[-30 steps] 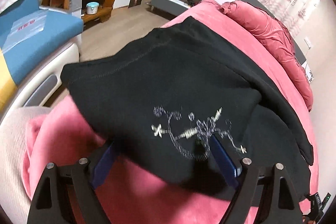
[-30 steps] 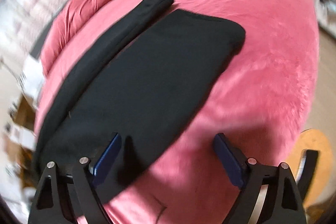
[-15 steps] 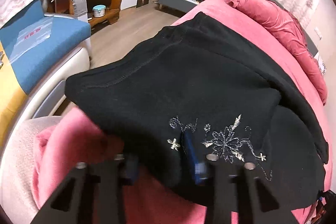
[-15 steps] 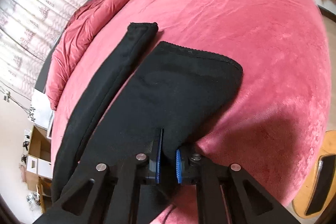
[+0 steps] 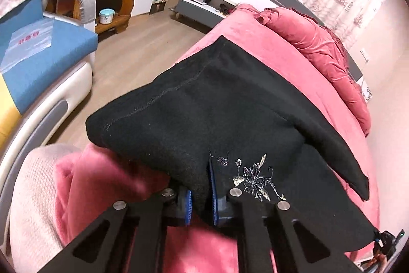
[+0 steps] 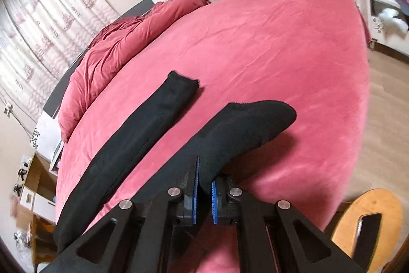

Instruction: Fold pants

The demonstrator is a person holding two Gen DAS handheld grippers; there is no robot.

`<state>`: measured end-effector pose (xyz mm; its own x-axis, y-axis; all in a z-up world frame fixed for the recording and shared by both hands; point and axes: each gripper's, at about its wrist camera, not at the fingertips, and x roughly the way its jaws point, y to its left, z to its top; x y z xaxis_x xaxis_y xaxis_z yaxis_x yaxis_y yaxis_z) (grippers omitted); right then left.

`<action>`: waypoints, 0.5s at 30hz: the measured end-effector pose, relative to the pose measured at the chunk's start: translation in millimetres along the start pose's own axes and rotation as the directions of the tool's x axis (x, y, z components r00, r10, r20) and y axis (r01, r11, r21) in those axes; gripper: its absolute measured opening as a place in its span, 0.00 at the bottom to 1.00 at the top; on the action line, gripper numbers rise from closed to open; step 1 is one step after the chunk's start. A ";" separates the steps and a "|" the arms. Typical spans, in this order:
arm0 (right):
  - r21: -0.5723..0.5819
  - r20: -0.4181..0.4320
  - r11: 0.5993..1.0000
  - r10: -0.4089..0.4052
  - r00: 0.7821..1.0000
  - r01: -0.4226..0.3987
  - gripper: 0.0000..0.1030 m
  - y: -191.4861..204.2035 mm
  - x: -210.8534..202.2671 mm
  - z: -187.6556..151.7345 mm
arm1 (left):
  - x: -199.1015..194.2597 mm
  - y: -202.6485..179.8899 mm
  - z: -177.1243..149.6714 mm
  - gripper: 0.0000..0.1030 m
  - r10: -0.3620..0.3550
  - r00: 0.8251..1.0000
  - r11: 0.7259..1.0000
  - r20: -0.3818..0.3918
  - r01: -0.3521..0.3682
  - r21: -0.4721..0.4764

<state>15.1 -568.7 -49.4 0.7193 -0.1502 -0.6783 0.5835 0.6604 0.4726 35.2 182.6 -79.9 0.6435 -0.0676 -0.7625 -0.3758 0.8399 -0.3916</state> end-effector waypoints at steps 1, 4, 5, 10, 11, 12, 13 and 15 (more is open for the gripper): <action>-0.001 -0.001 1.000 -0.014 1.000 0.014 0.08 -5.5 -1.8 0.8 | -1.5 1.0 -2.4 0.11 -0.006 1.000 1.000 -0.008 0.005 -0.002; 0.016 -0.029 0.999 -0.033 0.999 0.034 0.08 -17.3 0.8 -2.4 | 3.9 2.8 -15.2 0.11 0.014 0.999 0.999 -0.039 -0.013 0.038; 0.028 -0.051 0.999 -0.045 0.998 0.046 0.08 -22.8 5.7 -6.6 | 9.7 3.8 -19.6 0.11 0.028 0.998 0.998 -0.056 -0.025 0.049; -0.014 -0.176 0.994 -0.105 0.979 0.104 0.13 -34.7 32.0 -23.3 | 20.9 9.6 -28.1 0.16 0.034 0.992 0.999 -0.125 -0.031 0.023; -0.030 -0.179 0.994 -0.108 0.978 0.104 0.16 -35.3 31.0 -25.2 | 18.0 11.0 -27.1 0.18 0.020 0.991 1.000 -0.134 -0.019 0.010; -0.038 -0.170 0.993 -0.114 0.979 0.109 0.29 -35.3 28.6 -24.1 | 13.1 13.2 -26.4 0.20 0.009 0.988 1.000 -0.152 -0.010 -0.004; -0.050 -0.155 0.991 -0.127 0.980 0.121 0.42 -34.6 24.9 -23.1 | 7.3 16.1 -25.2 0.21 -0.010 0.986 1.000 -0.167 0.006 -0.028; -0.072 -0.084 0.984 -0.168 0.982 0.163 0.48 -30.2 12.7 -18.4 | -5.7 23.3 -23.5 0.24 -0.066 0.987 0.995 -0.149 0.054 -0.084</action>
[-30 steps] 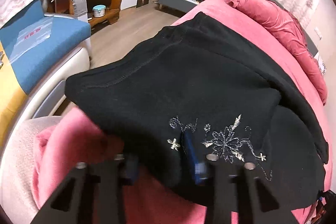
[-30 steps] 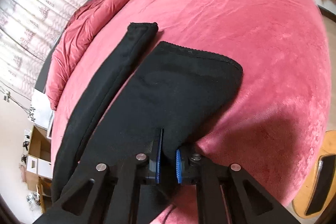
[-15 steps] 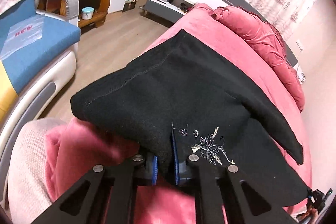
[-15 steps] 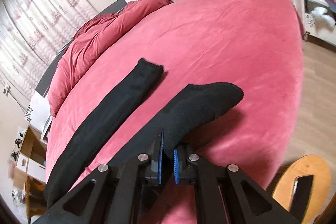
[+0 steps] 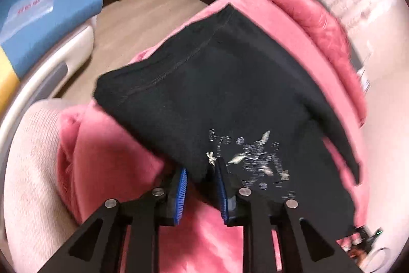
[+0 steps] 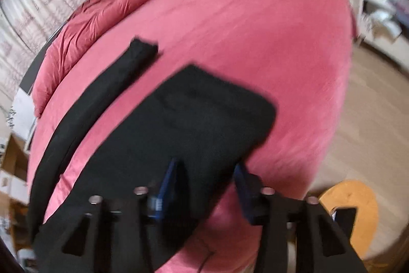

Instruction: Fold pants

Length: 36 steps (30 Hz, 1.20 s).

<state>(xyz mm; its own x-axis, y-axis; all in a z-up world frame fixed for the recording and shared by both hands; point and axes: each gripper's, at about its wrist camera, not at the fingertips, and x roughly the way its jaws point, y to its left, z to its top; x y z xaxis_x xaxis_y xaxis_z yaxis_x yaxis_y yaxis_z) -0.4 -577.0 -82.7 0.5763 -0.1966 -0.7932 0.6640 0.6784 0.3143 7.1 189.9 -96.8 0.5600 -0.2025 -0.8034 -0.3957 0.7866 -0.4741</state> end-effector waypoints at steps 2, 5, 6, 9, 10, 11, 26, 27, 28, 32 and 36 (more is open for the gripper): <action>0.004 0.077 0.998 -0.063 0.995 0.063 0.48 0.4 -15.9 7.7 | -15.5 4.5 0.0 0.25 -0.021 0.999 0.999 0.042 0.022 -0.037; 0.011 0.135 0.998 -0.062 0.989 0.062 0.48 6.5 -30.8 16.6 | -31.3 4.6 6.3 0.25 -0.013 0.993 0.997 0.118 0.021 -0.068; -0.003 0.144 0.999 -0.050 0.988 0.051 0.49 13.6 -33.7 19.5 | -33.6 2.3 13.3 0.26 -0.018 0.990 0.997 0.141 0.028 -0.070; -0.059 0.109 0.998 0.019 0.994 -0.013 0.49 38.4 -30.1 24.5 | -27.6 -13.1 38.3 0.30 -0.033 0.987 0.998 0.158 0.040 -0.040; -0.078 0.092 0.996 0.037 0.995 -0.030 0.49 48.0 -26.2 25.4 | -21.5 -19.9 46.8 0.31 -0.039 0.988 0.998 0.147 0.045 -0.033; -0.104 0.070 0.994 0.052 0.996 -0.045 0.49 61.3 -21.6 25.6 | -13.2 -28.4 57.2 0.32 -0.058 0.991 0.998 0.125 0.061 -0.022; -0.309 -0.151 0.934 0.140 0.979 -0.181 0.56 236.0 56.7 19.4 | 119.5 -124.6 215.6 0.36 -0.006 1.000 0.994 0.004 0.005 0.109; -0.309 -0.158 0.935 0.132 0.979 -0.176 0.57 243.2 63.0 22.0 | 127.7 -128.9 224.9 0.36 0.012 1.000 0.992 0.012 -0.014 0.125; -0.304 -0.171 0.938 0.117 0.978 -0.166 0.58 254.0 72.4 26.0 | 135.5 -132.2 233.0 0.36 0.042 0.999 0.989 0.019 -0.045 0.140; -0.269 -0.213 0.949 0.108 0.971 -0.164 0.58 296.2 107.5 50.6 | 175.4 -147.1 267.7 0.46 0.103 0.994 0.981 -0.026 -0.097 0.166; -0.230 -0.248 0.968 0.046 0.968 -0.105 0.60 339.6 139.9 76.2 | 212.7 -153.8 288.2 0.47 0.159 0.978 0.980 -0.134 -0.140 0.141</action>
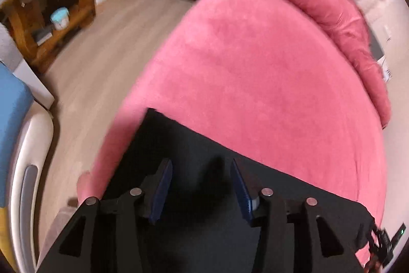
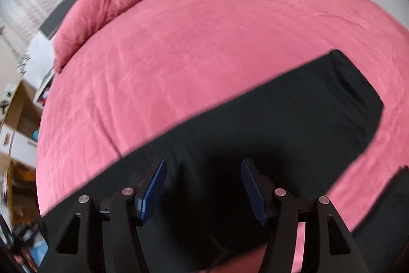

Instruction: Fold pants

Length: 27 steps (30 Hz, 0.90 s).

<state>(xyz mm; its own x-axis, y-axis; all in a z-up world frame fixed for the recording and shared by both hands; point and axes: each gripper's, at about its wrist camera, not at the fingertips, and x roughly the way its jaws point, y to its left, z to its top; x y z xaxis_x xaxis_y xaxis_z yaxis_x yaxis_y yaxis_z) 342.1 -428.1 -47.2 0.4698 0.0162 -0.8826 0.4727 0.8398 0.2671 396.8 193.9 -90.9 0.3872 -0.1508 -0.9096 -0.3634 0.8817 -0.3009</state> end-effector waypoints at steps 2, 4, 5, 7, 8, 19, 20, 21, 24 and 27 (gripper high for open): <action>0.025 -0.045 0.999 -0.026 0.999 0.027 0.60 17.3 17.4 17.1 | 15.2 -8.7 9.5 0.47 -0.015 0.997 1.000 -0.074 0.014 -0.016; 0.021 -0.090 0.998 -0.054 0.994 0.057 0.60 35.1 33.7 28.4 | 26.2 -13.2 15.1 0.46 0.000 0.991 0.999 -0.133 -0.006 -0.046; 0.011 -0.116 0.997 -0.078 0.990 0.080 0.60 44.0 43.0 32.8 | 31.7 -14.1 17.3 0.46 0.009 0.987 0.997 -0.159 -0.022 -0.079; -0.010 -0.161 0.991 -0.132 0.978 0.133 0.60 55.7 58.2 37.1 | 39.9 -17.4 21.1 0.46 0.056 0.980 0.992 -0.191 -0.077 -0.103; -0.013 -0.180 0.987 -0.163 0.970 0.163 0.60 60.1 65.8 37.5 | 42.3 -19.7 23.2 0.46 0.081 0.977 0.989 -0.198 -0.104 -0.110; -0.054 -0.109 0.984 -0.175 0.979 0.170 0.12 64.2 61.4 12.8 | 36.1 -36.0 1.5 0.10 0.164 0.983 0.985 -0.085 -0.168 -0.040; -0.031 -0.103 0.990 -0.142 0.985 0.140 0.09 59.0 56.3 10.4 | 33.0 -32.2 -3.0 0.08 0.140 0.987 0.988 -0.076 -0.144 -0.052; -0.003 -0.095 0.994 -0.108 0.990 0.109 0.08 53.1 50.7 7.5 | 29.0 -26.9 -7.6 0.07 0.110 0.992 0.991 -0.067 -0.115 -0.069; 0.060 -0.068 0.997 -0.037 0.997 0.041 0.06 39.1 35.6 -1.1 | 13.8 -9.7 -20.0 0.06 0.032 0.999 0.991 -0.042 -0.037 -0.131; 0.081 -0.017 0.996 0.039 0.999 -0.037 0.06 28.3 12.7 -17.5 | -10.8 5.2 -35.4 0.05 -0.060 0.998 0.982 0.020 0.063 -0.178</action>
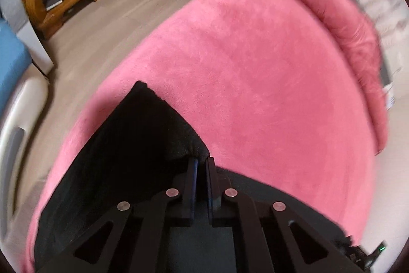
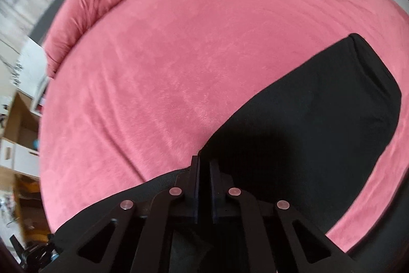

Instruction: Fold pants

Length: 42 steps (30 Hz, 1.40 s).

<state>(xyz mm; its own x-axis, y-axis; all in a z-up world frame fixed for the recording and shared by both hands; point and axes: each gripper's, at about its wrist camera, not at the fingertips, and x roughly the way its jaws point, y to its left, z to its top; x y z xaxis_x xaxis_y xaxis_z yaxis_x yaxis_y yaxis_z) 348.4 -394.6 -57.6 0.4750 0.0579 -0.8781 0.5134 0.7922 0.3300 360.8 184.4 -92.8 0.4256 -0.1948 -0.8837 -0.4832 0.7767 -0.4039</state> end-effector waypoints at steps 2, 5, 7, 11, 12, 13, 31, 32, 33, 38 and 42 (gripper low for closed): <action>0.012 0.034 0.998 0.055 0.998 -0.055 0.06 -9.7 -17.8 -8.6 | -23.7 5.6 -13.1 0.05 -0.077 0.996 0.997 0.050 0.077 0.007; 0.036 0.074 0.991 0.126 0.989 -0.129 0.06 -24.8 -41.0 -26.1 | -55.6 12.9 -31.8 0.05 -0.157 0.982 0.987 0.107 0.153 0.045; 0.039 0.101 0.984 0.170 0.980 -0.175 0.06 -31.6 -54.4 -37.7 | -68.9 16.9 -28.1 0.05 -0.198 0.972 0.980 0.125 0.193 0.054; 0.021 0.170 0.971 0.233 0.957 -0.240 0.06 -47.0 -92.2 -67.6 | -95.5 45.8 -54.1 0.05 -0.318 0.933 0.948 0.168 0.319 0.019; 0.020 0.189 0.965 0.253 0.949 -0.261 0.06 -51.6 -100.5 -78.0 | -95.5 49.8 -57.5 0.05 -0.338 0.925 0.940 0.176 0.341 0.009; 0.019 0.201 0.961 0.266 0.943 -0.275 0.06 -57.1 -109.0 -80.1 | -102.5 59.3 -67.3 0.05 -0.365 0.912 0.928 0.187 0.372 -0.003; 0.133 0.282 0.920 0.321 0.904 -0.368 0.06 -184.1 -140.0 -256.8 | -118.9 166.2 -202.8 0.05 -0.436 0.870 0.889 0.232 0.457 -0.042; 0.144 0.272 0.921 0.315 0.909 -0.362 0.06 -187.6 -134.1 -261.2 | -117.8 168.9 -206.4 0.05 -0.432 0.873 0.891 0.226 0.452 -0.041; 0.152 0.263 0.921 0.312 0.913 -0.358 0.06 -191.8 -128.7 -266.8 | -117.0 171.0 -209.5 0.05 -0.431 0.874 0.892 0.224 0.450 -0.040; 0.109 0.273 0.917 0.344 0.898 -0.384 0.11 -190.7 -126.0 -270.0 | -109.2 170.0 -218.5 0.18 -0.422 0.879 0.898 0.222 0.439 -0.033; 0.132 0.242 0.897 0.383 0.891 -0.422 0.49 -192.3 -115.6 -270.9 | -98.3 174.0 -220.9 0.46 -0.460 0.864 0.866 0.205 0.488 -0.112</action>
<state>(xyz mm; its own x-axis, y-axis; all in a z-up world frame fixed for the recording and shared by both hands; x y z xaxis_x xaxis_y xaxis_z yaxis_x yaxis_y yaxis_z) 1.2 -389.0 -113.5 0.7930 0.2084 -0.5725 0.3546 0.6062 0.7119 65.8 206.4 -128.4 0.7467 -0.4032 -0.5291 -0.2967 0.5100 -0.8074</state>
